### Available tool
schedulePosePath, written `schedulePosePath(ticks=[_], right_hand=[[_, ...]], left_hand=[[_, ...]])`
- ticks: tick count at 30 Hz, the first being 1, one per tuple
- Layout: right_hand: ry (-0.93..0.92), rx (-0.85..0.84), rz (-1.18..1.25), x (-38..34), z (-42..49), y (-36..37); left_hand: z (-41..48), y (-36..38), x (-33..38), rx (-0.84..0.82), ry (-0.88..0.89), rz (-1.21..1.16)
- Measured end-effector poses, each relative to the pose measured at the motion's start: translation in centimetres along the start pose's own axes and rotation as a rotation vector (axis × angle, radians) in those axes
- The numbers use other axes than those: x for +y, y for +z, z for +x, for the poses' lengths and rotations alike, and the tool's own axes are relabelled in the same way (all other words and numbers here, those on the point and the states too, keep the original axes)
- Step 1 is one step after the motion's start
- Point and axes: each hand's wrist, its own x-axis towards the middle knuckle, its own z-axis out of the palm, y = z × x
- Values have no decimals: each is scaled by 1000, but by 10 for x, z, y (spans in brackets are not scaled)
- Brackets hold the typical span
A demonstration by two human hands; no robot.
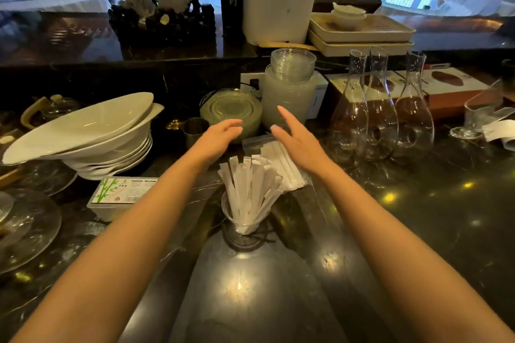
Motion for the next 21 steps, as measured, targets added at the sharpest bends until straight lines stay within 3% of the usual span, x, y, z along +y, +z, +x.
schedulePosePath(ticks=[3, 7, 14, 21], right_hand=[[220, -13, 120, 26, 27, -10], [389, -4, 172, 65, 51, -9], [510, -60, 117, 128, 76, 4], [584, -61, 1, 165, 85, 19]], left_hand=[[26, -7, -6, -92, -216, -130], [56, -5, -26, -104, -351, -139], [97, 19, -54, -245, -541, -194], [120, 39, -71, -291, -607, -268]])
